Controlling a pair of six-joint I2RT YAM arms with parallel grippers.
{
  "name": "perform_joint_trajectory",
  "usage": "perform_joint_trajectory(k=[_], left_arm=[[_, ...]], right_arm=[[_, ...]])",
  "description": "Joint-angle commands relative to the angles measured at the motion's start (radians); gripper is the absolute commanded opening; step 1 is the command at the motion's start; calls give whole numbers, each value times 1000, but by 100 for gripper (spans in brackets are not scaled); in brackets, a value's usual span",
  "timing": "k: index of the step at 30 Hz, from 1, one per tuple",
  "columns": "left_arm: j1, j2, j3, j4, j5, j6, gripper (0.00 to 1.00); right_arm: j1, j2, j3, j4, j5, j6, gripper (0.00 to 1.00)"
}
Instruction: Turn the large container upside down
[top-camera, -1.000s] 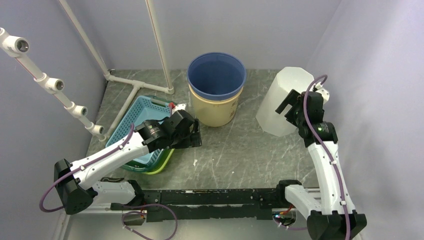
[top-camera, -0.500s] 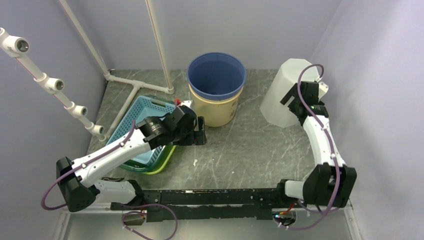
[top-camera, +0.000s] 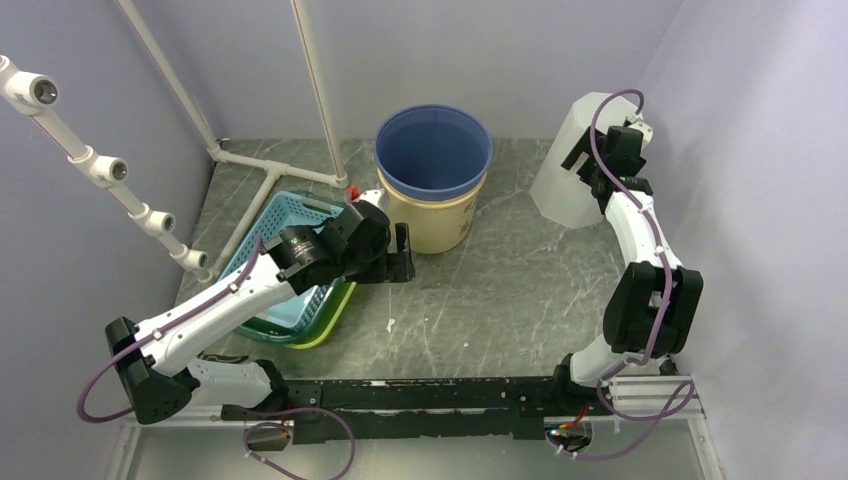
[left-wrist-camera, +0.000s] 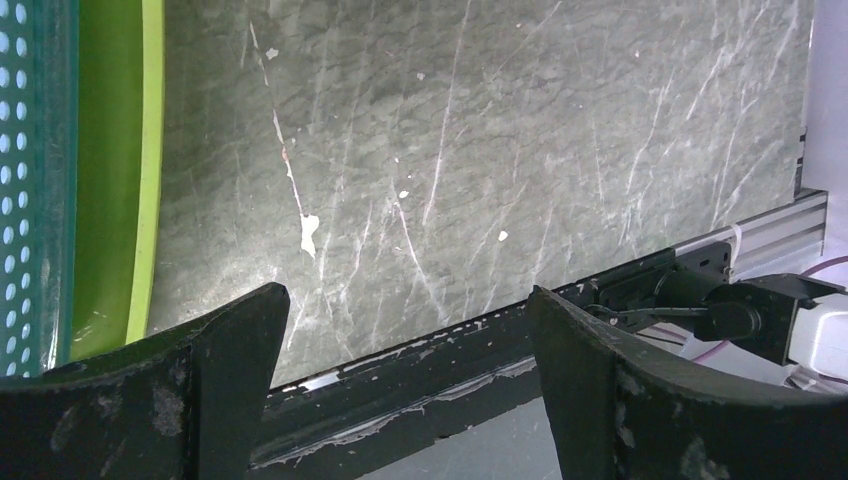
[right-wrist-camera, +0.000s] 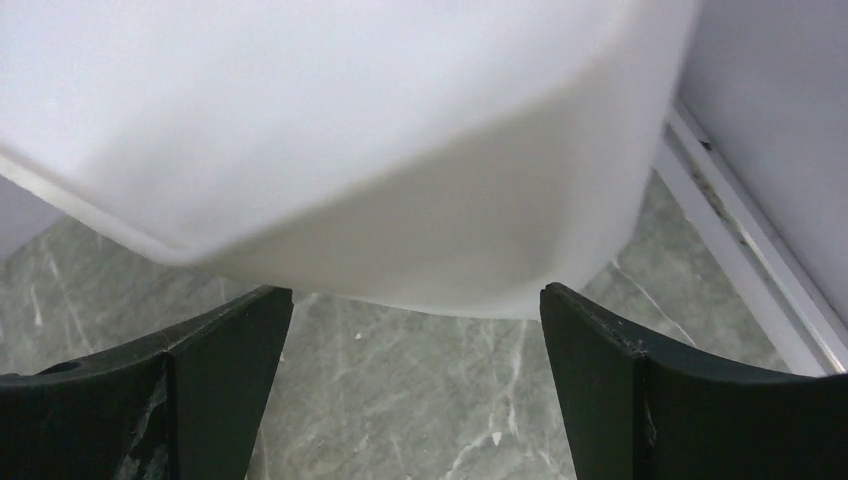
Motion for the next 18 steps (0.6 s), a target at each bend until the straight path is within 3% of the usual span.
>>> perform_joint_trajectory(k=[1,9,13,18], left_arm=[[2,-19,55,-12,-18,7,95],[1,-15,68,-19,-27,10,95],[0,-11,65,-14,-31,12,95],[3,6,67,4,-5,20,95]], right_arm=[[-7,45,62,87,-163,-87,99],[-21,143,174,15,-236,-142,99],[-21,126,151,43,-378,-153,99],[-21,103,150,1,-425,-134,100]])
